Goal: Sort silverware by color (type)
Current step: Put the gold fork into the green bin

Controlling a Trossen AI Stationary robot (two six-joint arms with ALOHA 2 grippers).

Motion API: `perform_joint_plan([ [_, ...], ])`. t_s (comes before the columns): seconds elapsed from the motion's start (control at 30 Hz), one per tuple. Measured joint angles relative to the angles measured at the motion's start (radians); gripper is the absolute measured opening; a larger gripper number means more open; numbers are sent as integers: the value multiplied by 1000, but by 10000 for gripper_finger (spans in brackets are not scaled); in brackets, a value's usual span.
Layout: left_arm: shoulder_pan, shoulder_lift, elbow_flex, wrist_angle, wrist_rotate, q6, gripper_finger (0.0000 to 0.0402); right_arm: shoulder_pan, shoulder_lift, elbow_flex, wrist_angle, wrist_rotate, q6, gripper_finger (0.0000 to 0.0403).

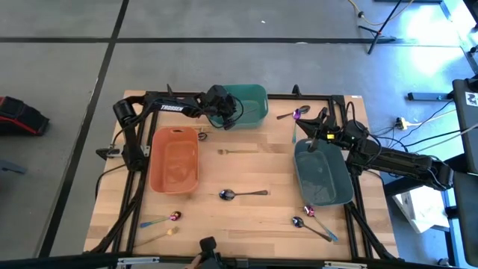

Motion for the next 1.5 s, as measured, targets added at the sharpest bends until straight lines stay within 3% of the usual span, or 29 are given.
perform_joint_plan([
  [0.23,0,-11,0,0,-7,-1,83,0,0,0,0,0,0,19],
  [0.43,-35,-101,0,-5,-7,0,83,0,0,0,1,0,0,19],
  [0.7,-140,-194,0,-49,76,1,83,0,0,0,1,-1,0,19],
  [0.83,-195,-195,0,-83,127,12,83,0,0,0,2,-1,0,19],
  [1.13,-290,-195,0,-191,126,20,83,0,0,0,6,-1,0,19],
  [1.5,-317,-182,0,-244,114,-24,91,0,0,0,11,0,0,19],
])
